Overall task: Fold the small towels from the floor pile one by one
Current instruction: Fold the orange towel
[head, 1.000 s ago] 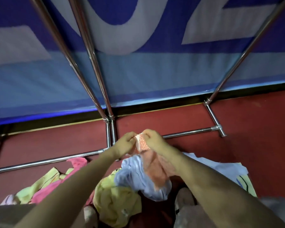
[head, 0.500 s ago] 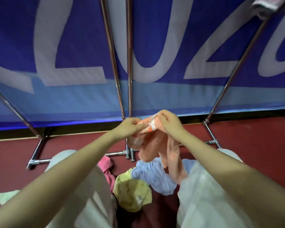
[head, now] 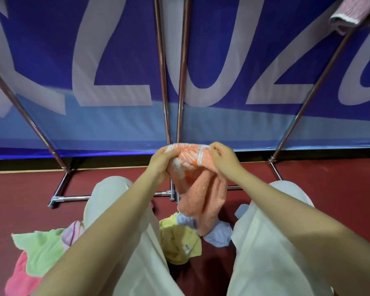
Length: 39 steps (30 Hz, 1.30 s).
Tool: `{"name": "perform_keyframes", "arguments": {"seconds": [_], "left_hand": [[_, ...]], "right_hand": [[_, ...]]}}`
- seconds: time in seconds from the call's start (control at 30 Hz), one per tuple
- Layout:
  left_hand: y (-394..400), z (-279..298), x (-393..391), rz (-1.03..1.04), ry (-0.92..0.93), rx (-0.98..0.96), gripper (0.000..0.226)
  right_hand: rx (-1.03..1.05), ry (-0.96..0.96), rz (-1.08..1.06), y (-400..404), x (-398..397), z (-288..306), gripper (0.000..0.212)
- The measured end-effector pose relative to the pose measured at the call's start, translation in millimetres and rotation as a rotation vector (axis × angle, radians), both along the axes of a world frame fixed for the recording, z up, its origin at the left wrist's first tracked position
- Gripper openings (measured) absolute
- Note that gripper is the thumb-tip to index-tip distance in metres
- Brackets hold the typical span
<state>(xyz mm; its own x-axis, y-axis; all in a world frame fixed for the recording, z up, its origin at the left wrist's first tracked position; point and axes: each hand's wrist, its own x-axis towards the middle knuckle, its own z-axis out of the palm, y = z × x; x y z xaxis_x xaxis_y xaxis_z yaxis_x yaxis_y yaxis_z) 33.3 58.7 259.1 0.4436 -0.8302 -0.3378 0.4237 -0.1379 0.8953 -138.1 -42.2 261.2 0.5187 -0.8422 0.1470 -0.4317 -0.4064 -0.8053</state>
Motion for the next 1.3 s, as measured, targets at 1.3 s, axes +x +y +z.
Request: {"name": "perform_keyframes", "arguments": {"seconds": [1.3], "left_hand": [[9, -15, 4, 0.27, -0.138, -0.002, 0.02]], "right_hand": [[0.229, 0.152, 0.241, 27, -4, -39, 0.013]]}}
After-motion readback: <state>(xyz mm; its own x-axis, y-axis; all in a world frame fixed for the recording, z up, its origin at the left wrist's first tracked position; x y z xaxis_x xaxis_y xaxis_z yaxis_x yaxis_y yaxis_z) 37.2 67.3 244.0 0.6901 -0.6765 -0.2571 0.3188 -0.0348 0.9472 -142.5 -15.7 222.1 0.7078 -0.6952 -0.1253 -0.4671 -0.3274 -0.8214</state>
